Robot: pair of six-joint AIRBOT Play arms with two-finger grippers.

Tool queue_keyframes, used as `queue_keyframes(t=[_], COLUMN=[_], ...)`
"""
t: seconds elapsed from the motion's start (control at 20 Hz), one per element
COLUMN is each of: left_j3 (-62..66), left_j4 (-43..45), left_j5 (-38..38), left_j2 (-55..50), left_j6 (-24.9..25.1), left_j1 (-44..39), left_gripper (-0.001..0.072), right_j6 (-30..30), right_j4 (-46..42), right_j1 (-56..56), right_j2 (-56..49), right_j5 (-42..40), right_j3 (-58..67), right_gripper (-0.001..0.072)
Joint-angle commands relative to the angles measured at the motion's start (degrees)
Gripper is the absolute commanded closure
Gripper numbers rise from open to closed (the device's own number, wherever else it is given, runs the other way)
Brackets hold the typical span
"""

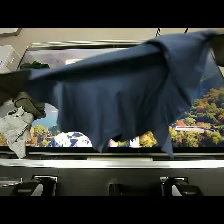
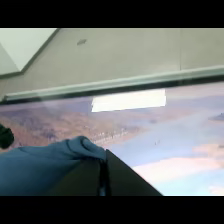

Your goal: Fold the clothes and pants, and hang the long-sleeved shirts on hangers.

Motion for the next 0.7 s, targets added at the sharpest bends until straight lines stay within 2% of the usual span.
queue_keyframes(t=[0.0, 0.1, 0.25, 0.4, 0.55, 0.6, 0.65], left_j3=[-7.3, -9.4, -8.8, -8.8, -8.8, -8.8, -8.7], left_j4=[1.1, 1.1, -1.2, -9.4, -11.1, -11.1, -11.1], left_j5=[3.1, 11.0, 20.7, 18.6, 14.2, 13.4, 12.5], left_j2=[-6.4, -14.0, -27.2, -37.6, -42.9, -43.4, -43.3], left_j6=[0.7, 4.3, 5.0, 5.0, 5.1, 5.1, 5.1], left_j1=[-2.6, -3.6, -3.5, -4.0, -6.4, -7.0, -7.1], left_gripper=[0.0689, 0.0689, 0.0688, 0.0687, 0.0686, 0.063, 0.0374], right_j6=[0.4, 1.0, 3.5, 5.3, 5.3, 5.3, 5.3], right_j4=[4.3, 4.5, 6.2, 9.9, 10.3, 10.4, 10.4], right_j1=[0.0, 0.0, 0.0, 0.0, 0.0, 0.0, -0.1], right_j2=[-14.1, -26.1, -39.9, -47.3, -48.2, -48.0, -47.9], right_j5=[11.5, 21.2, 26.6, 27.5, 22.9, 21.6, 21.1], right_j3=[0.1, -0.7, -2.8, -2.8, -2.8, -2.8, -2.3], right_gripper=[0.0673, 0.0673, 0.0673, 0.0673, 0.0673, 0.0667, 0.0514])
